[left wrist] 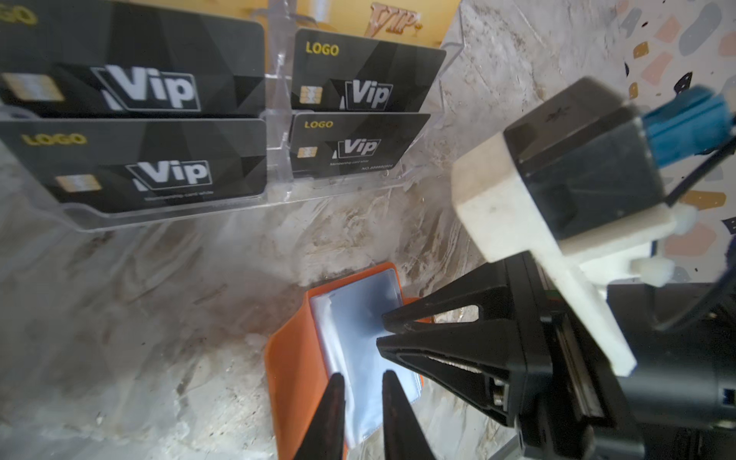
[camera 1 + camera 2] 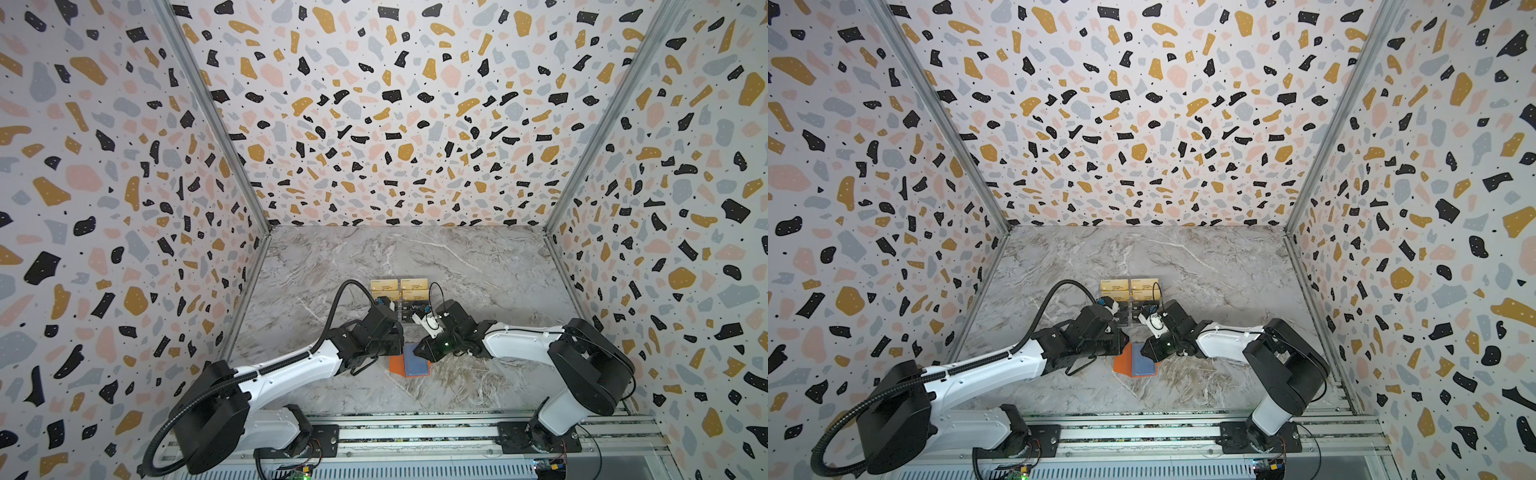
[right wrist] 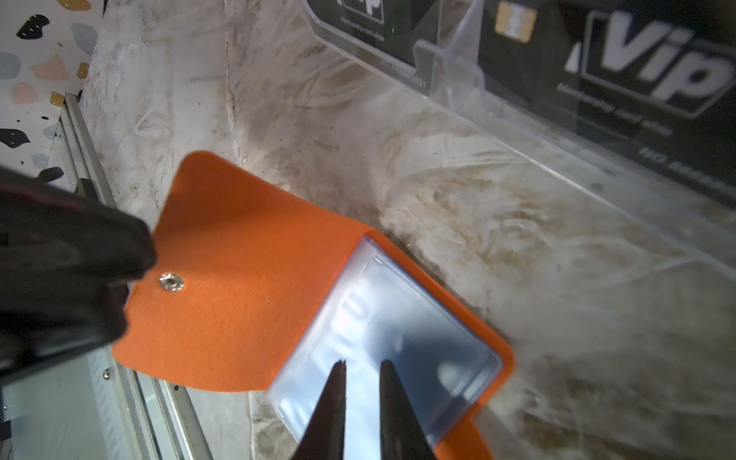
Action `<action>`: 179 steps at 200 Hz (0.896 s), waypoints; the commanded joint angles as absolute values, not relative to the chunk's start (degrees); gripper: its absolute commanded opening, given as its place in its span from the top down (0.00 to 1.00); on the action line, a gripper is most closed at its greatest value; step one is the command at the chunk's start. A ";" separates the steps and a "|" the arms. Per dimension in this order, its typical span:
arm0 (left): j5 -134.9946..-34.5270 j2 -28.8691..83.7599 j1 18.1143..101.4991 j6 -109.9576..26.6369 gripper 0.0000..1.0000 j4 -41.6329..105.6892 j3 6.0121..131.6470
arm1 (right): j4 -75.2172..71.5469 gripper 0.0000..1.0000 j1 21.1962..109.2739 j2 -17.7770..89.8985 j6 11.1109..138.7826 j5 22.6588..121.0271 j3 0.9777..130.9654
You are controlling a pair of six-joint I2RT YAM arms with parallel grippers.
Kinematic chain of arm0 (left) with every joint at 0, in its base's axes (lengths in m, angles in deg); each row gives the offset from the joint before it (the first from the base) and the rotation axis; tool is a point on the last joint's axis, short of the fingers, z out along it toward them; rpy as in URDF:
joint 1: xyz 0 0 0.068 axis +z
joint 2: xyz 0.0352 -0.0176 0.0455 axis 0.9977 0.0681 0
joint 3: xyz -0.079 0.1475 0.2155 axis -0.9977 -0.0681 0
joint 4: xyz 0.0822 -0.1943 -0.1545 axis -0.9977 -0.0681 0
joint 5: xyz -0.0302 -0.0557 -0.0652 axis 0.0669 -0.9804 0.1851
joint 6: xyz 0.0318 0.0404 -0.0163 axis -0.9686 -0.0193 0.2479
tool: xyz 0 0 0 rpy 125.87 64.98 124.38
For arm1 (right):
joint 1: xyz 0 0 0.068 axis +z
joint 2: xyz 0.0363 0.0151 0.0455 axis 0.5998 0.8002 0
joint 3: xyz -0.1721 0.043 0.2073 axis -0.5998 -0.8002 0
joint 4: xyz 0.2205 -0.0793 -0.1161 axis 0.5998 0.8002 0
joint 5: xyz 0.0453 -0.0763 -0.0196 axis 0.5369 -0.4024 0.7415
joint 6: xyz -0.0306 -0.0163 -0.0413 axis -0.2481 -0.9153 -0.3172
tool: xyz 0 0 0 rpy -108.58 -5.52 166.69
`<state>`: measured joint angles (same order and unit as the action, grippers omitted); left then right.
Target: Put the credit cards into the card holder
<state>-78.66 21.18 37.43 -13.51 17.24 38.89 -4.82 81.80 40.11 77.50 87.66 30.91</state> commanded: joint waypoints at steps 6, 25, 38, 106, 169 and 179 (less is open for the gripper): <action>-82.97 25.03 36.55 -15.82 0.80 19.69 39.88 | -4.26 0.82 82.20 36.74 78.82 86.53 29.59; -83.26 27.48 36.54 -16.41 0.83 20.97 38.92 | -5.41 0.82 82.20 36.62 79.55 86.53 28.74; -83.86 28.50 36.54 -16.91 0.84 21.97 37.99 | -5.92 0.82 82.29 37.13 79.74 86.66 28.69; -85.10 28.27 36.95 -16.32 0.85 28.95 31.30 | -5.25 0.82 82.55 39.34 78.68 84.82 28.60; -90.52 26.56 39.27 -13.71 0.80 36.84 26.80 | -4.68 0.82 82.56 40.83 78.43 83.83 28.27; -91.03 26.28 39.40 -13.62 0.78 37.38 26.48 | -4.68 0.82 82.64 41.06 78.42 83.63 28.27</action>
